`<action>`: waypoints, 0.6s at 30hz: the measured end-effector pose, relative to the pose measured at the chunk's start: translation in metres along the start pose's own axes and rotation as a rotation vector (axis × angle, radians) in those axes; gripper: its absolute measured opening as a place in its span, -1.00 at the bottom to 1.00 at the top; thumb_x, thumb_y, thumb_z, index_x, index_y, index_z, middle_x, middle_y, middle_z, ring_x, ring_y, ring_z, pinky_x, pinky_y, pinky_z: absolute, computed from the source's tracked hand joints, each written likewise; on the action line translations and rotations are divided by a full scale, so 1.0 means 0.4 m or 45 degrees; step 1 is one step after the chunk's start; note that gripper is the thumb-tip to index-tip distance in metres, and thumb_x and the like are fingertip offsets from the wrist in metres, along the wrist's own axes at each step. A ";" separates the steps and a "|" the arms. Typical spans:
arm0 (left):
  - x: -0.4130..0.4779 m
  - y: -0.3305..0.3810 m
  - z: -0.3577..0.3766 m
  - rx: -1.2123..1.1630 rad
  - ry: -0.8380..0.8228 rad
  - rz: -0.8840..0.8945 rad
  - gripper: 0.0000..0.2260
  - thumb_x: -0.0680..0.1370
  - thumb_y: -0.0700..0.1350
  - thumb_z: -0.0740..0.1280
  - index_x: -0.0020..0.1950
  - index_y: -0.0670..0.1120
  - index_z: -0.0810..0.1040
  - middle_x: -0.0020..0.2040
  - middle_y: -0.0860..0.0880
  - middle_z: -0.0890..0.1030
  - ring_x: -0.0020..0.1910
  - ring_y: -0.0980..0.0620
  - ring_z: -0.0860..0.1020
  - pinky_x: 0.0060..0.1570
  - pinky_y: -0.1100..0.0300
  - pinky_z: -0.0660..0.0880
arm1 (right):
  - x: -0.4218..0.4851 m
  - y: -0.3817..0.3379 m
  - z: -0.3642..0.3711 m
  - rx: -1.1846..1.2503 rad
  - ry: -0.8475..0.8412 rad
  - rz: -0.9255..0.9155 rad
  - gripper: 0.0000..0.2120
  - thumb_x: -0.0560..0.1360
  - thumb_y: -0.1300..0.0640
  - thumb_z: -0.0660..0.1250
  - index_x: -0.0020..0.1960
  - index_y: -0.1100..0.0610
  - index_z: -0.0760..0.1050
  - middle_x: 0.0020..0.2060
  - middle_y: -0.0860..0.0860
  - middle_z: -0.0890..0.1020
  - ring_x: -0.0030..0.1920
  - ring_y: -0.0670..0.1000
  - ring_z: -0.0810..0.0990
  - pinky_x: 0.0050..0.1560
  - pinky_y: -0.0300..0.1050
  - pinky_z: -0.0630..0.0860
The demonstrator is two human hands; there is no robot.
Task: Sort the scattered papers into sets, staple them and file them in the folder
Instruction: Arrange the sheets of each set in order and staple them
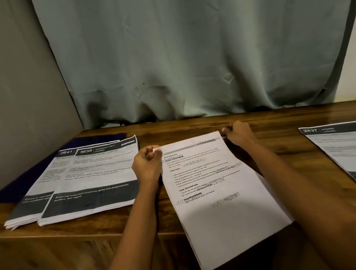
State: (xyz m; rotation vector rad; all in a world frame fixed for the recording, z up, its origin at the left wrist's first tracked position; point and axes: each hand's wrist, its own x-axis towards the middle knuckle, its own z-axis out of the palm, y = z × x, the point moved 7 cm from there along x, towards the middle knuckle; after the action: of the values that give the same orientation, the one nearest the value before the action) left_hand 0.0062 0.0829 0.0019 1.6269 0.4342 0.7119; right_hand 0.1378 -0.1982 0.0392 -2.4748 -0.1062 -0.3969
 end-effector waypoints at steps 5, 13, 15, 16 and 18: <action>-0.011 0.023 -0.016 -0.249 0.116 -0.033 -0.94 0.59 -0.13 0.30 0.03 0.00 0.53 0.04 -0.03 0.62 0.02 0.01 0.59 0.01 0.07 0.59 | -0.063 -0.026 -0.030 0.491 -0.218 0.102 -0.47 0.60 -0.19 0.07 0.40 0.15 0.36 0.38 0.10 0.43 0.36 0.13 0.39 0.29 0.00 0.32; 0.032 0.115 -0.040 -0.526 0.153 0.034 -0.89 0.58 -0.20 0.30 -0.07 0.01 0.50 -0.04 -0.05 0.62 0.01 -0.06 0.63 -0.14 0.15 0.58 | -0.194 -0.043 -0.023 0.959 -0.931 -0.001 -0.76 0.61 0.10 0.18 0.18 0.13 0.53 0.13 0.04 0.65 0.09 0.06 0.65 0.12 -0.03 0.57; 0.044 0.171 -0.047 -0.566 0.144 0.121 -0.88 0.58 -0.21 0.29 -0.08 0.01 0.51 -0.06 -0.04 0.62 0.03 -0.08 0.62 -0.13 0.16 0.57 | -0.194 -0.055 -0.031 1.048 -0.896 -0.011 -0.76 0.60 0.18 0.21 0.22 0.16 0.52 0.13 0.06 0.65 0.12 0.09 0.64 0.11 0.03 0.58; 0.047 0.205 -0.049 -0.584 0.129 0.179 -0.91 0.58 -0.21 0.29 -0.05 -0.02 0.51 -0.05 -0.04 0.62 0.02 -0.06 0.62 -0.12 0.17 0.57 | -0.187 -0.064 -0.041 1.109 -0.815 -0.005 -0.78 0.60 0.20 0.21 0.21 0.16 0.52 0.12 0.07 0.65 0.10 0.10 0.65 0.11 0.07 0.58; 0.042 0.287 -0.059 -0.559 0.114 0.325 -0.93 0.60 -0.15 0.28 0.08 -0.08 0.50 -0.02 -0.03 0.61 -0.04 0.05 0.60 -0.17 0.28 0.54 | -0.168 -0.091 -0.065 1.246 -0.611 -0.019 -0.81 0.60 0.23 0.20 0.16 0.16 0.53 0.13 0.12 0.64 0.08 0.12 0.65 0.13 0.14 0.55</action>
State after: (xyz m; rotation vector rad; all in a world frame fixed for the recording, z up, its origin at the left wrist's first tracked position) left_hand -0.0098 0.0901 0.1188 1.2469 0.1180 0.9983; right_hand 0.0610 -0.1832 0.0591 -1.5439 -0.4068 0.2273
